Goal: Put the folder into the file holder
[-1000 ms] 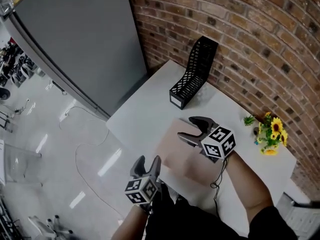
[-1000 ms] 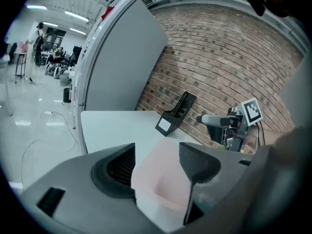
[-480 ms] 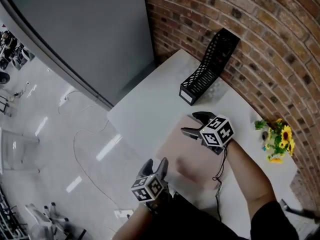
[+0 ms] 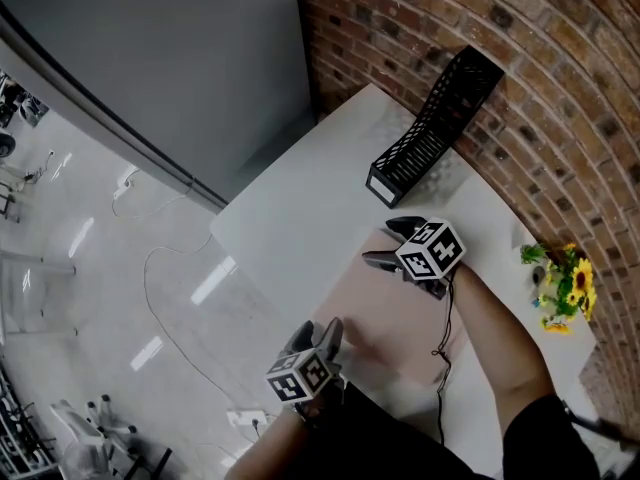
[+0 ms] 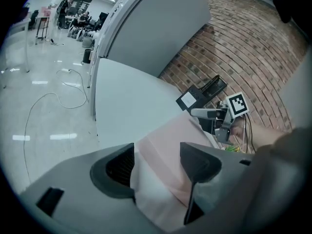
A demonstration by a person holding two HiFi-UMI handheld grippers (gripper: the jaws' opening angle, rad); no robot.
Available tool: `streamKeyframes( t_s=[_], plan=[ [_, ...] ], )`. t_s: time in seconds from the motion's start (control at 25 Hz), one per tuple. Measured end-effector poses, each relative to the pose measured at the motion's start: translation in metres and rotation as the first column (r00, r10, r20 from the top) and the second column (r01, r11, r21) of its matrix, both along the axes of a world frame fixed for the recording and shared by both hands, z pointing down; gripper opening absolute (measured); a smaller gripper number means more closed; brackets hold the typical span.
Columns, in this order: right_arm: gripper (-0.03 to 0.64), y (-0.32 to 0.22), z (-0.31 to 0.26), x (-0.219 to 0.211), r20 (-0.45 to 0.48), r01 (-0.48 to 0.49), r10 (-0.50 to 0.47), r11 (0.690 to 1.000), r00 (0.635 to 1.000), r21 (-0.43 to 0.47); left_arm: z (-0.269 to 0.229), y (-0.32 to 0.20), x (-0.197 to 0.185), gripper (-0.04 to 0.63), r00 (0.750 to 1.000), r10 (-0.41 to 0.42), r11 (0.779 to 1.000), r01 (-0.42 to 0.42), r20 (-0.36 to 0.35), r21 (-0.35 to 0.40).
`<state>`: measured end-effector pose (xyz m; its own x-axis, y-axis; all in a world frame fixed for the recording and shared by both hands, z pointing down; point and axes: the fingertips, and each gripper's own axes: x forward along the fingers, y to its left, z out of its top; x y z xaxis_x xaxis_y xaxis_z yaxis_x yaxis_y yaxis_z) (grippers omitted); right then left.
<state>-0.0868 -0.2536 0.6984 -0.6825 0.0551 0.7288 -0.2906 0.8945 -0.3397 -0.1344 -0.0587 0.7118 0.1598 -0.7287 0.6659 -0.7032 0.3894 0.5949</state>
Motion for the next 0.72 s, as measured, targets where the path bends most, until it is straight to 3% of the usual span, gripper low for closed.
streamKeyframes(
  t_s=[0.36, 0.72],
  plan=[
    [0.411, 0.009, 0.025, -0.011, -0.053, 0.073, -0.079, 0.992, 0.995, -0.105, 0.009, -0.011, -0.001, 0.281, 0.999, 0.005, 1.000, -0.006, -0.035, -0.013],
    [0.397, 0.012, 0.025, -0.012, -0.059, 0.086, -0.094, 0.989, 0.994, -0.124, 0.009, -0.012, -0.002, 0.281, 0.999, 0.020, 1.000, -0.020, -0.036, -0.018]
  ],
)
